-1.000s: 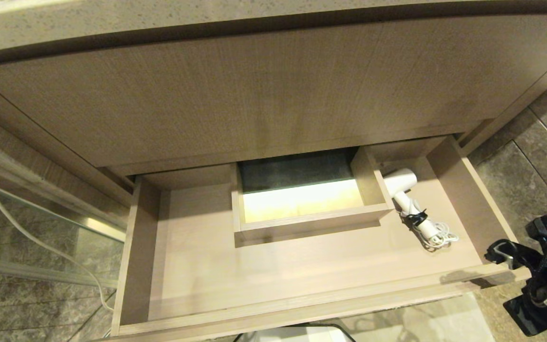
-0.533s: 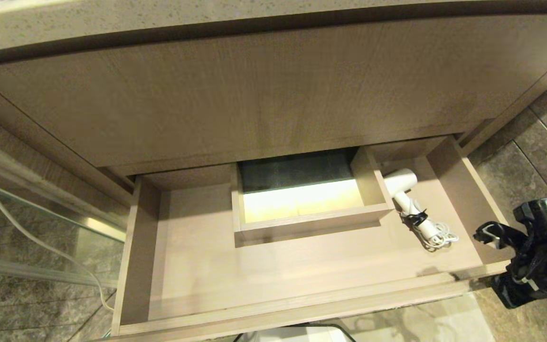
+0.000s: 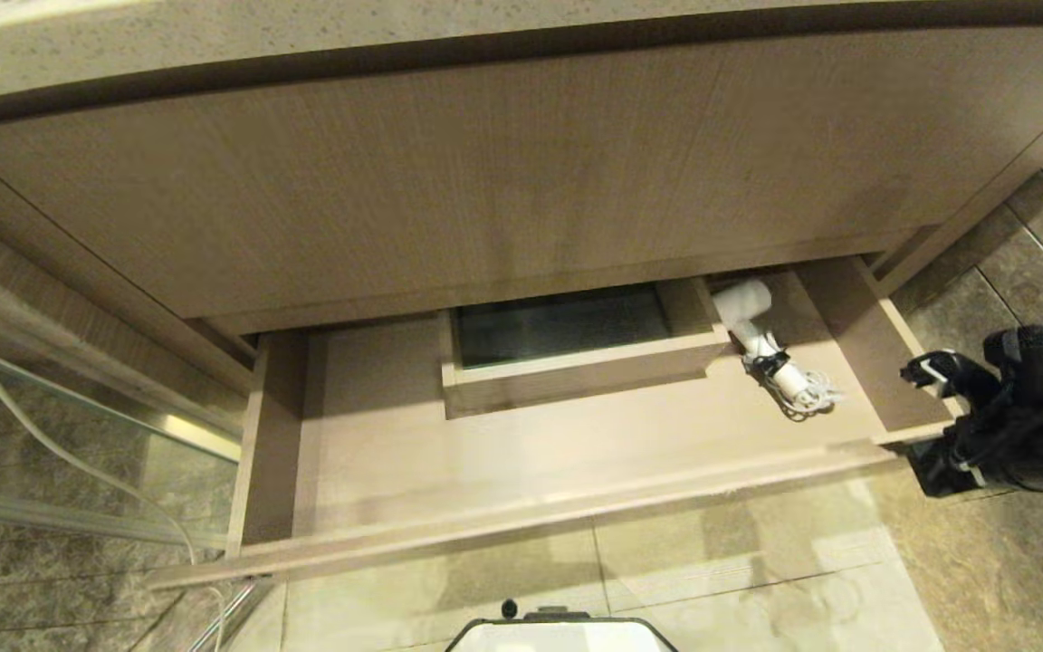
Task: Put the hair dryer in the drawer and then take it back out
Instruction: Close the drawer
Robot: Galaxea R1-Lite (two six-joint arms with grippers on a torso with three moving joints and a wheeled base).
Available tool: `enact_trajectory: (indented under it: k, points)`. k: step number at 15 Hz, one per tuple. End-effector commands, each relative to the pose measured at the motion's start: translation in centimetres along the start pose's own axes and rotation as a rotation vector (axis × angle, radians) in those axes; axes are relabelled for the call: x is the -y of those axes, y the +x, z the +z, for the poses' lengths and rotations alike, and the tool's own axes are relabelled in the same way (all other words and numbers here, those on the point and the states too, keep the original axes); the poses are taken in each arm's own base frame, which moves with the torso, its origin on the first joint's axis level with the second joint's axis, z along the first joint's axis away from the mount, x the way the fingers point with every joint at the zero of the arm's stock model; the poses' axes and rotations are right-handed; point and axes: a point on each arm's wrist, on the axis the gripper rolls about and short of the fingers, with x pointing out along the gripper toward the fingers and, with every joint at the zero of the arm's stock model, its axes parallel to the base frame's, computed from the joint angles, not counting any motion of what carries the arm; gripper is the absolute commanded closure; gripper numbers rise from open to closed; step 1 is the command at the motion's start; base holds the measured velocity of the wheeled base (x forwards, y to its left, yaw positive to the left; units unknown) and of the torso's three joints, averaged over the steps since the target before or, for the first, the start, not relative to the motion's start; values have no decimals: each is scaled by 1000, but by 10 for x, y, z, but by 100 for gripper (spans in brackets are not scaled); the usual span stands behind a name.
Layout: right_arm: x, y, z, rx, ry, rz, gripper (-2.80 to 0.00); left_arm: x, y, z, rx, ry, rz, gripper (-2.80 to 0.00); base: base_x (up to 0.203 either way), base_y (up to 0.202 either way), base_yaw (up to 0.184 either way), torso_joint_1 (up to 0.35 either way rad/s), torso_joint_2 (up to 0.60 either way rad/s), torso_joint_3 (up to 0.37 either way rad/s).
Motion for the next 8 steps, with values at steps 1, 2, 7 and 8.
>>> enact_trajectory:
  k: [1, 2, 7, 8]
  points:
    - [6, 14, 21, 117, 46, -38, 0, 0, 0, 0, -2, 0, 0, 0, 0, 0, 0, 0, 0, 0]
    - [9, 21, 31, 171, 77, -53, 0, 0, 0, 0, 0, 0, 0, 0, 0, 0, 0, 0, 0, 0]
    - [14, 11, 36, 187, 130, -56, 0, 0, 0, 0, -2, 0, 0, 0, 0, 0, 0, 0, 0, 0]
    - [12, -1, 27, 156, 127, -46, 0, 0, 0, 0, -2, 0, 0, 0, 0, 0, 0, 0, 0, 0]
